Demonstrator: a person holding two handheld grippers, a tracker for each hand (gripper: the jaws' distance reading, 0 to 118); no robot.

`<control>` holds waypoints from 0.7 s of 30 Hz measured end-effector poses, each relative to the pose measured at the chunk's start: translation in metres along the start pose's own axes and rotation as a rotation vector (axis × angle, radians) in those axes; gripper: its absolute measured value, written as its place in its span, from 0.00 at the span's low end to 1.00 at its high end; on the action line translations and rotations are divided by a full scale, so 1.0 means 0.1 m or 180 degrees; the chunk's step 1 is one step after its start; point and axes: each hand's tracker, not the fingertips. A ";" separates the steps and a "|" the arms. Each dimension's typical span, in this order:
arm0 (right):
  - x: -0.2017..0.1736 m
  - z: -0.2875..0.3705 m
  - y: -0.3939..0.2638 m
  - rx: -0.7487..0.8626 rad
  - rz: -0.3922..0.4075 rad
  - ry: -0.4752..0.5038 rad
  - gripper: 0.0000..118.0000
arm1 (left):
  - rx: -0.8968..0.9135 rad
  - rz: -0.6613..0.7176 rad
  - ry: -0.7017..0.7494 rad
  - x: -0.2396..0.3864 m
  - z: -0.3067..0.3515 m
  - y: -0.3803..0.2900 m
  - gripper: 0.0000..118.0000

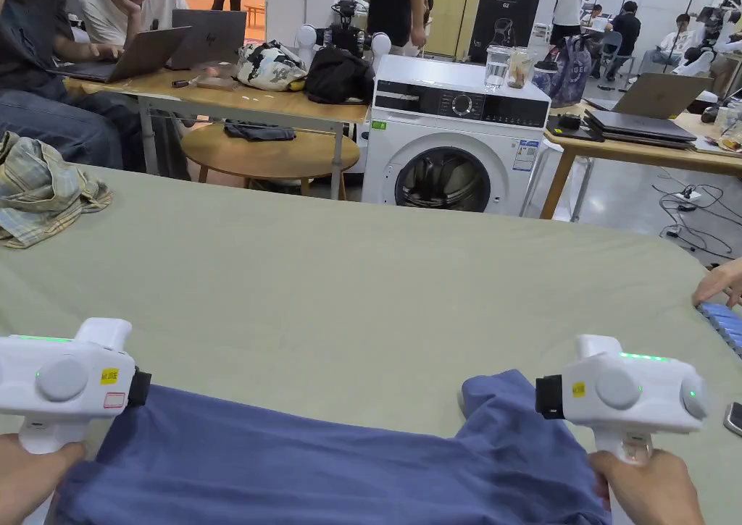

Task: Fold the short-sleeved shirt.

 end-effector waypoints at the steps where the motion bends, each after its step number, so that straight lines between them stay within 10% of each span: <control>1: 0.02 -0.09 0.03 -0.0084 0.0043 -0.0049 0.47 | 0.0002 0.0026 -0.0008 -0.01 0.03 -0.01 0.00; 11: 0.12 -0.67 -0.10 -0.0538 -0.0029 0.0165 0.45 | -0.0011 0.0053 -0.0004 0.01 0.01 -0.09 0.00; 13: 0.06 -0.65 -0.12 -0.0512 0.0018 0.0135 0.39 | -0.0017 0.0026 0.0004 0.03 -0.01 -0.08 0.00; 15: 0.04 -0.62 -0.13 -0.0472 0.0132 0.0123 0.04 | -0.0015 0.0023 0.0004 0.06 0.00 -0.09 0.00; 21: 0.13 -0.26 -0.17 -0.0219 -0.0012 0.0229 0.00 | 0.0033 0.0066 -0.0016 0.07 0.11 -0.12 0.00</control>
